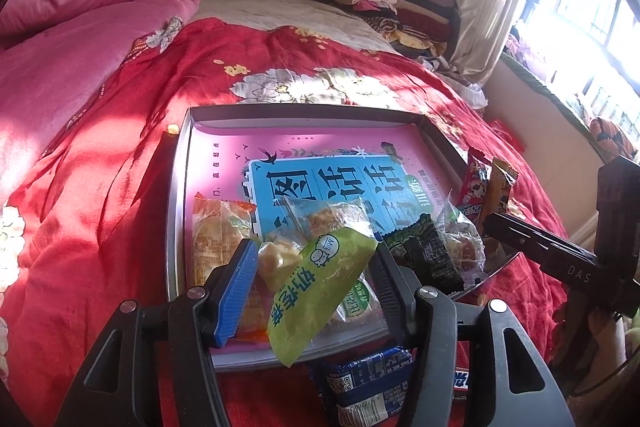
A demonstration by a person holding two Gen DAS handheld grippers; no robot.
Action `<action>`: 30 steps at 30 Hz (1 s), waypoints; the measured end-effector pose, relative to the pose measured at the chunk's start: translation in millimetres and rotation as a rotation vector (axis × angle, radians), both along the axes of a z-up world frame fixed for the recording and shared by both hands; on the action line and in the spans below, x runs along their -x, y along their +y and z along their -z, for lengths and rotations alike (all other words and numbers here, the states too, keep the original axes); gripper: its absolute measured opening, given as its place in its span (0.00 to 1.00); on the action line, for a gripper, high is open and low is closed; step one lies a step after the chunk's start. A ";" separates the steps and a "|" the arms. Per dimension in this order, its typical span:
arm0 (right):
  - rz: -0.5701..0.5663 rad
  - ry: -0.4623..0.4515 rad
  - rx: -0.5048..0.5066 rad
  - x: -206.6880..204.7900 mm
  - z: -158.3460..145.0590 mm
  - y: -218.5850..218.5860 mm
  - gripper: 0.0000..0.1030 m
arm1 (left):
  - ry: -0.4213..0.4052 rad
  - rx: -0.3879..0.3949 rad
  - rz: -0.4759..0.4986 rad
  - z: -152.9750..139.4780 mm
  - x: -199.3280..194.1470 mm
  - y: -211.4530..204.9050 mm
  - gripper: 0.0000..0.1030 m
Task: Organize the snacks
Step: 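Lower and release yellow-green packet in tray with left tool while right tool releases candy bag, then withdraw both tools from tray toward blue packet and chocolate bar on bedspread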
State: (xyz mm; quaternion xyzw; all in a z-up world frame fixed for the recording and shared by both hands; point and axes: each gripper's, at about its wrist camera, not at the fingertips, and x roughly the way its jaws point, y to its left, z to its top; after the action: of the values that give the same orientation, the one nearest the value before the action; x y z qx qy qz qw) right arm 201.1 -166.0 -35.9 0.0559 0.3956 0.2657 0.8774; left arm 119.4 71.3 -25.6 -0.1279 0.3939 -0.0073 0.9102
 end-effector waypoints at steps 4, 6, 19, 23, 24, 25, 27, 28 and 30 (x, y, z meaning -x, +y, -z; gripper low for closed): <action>-0.021 -0.001 -0.006 1.8 -0.4 3.2 0.48 | -0.007 -0.006 -0.002 -4.1 2.5 -0.2 0.64; -0.033 -0.001 -0.004 3.0 -0.2 6.1 0.49 | -0.016 -0.007 0.000 -7.0 4.5 -1.0 0.66; -0.052 -0.075 0.018 13.8 -14.0 10.5 0.51 | -0.038 -0.029 -0.014 -18.0 12.9 -1.4 0.74; -0.040 -0.121 0.020 17.4 -22.2 8.0 0.53 | -0.043 -0.019 -0.019 -20.4 16.2 -1.6 0.75; -0.036 -0.137 0.021 19.0 -24.8 6.9 0.54 | -0.042 -0.018 -0.023 -20.8 16.9 -1.4 0.75; -0.031 -0.153 0.019 20.9 -27.9 5.7 0.55 | -0.042 -0.017 -0.029 -21.1 17.4 -1.4 0.75; -0.026 -0.182 0.014 24.4 -33.9 3.4 0.57 | -0.042 -0.013 -0.029 -23.0 18.6 -1.3 0.76; -0.025 -0.194 0.013 26.0 -36.8 2.4 0.59 | -0.044 -0.012 -0.030 -23.9 20.1 -1.1 0.76; -0.028 -0.209 0.015 28.9 -41.3 1.9 0.61 | -0.044 -0.002 -0.028 -25.6 22.4 -0.9 0.76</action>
State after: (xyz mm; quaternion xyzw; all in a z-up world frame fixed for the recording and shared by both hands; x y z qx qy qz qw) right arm 172.2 -164.1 5.4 0.0159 0.3046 0.2793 0.9105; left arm 97.0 70.3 0.0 -0.1325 0.3717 0.0030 0.9188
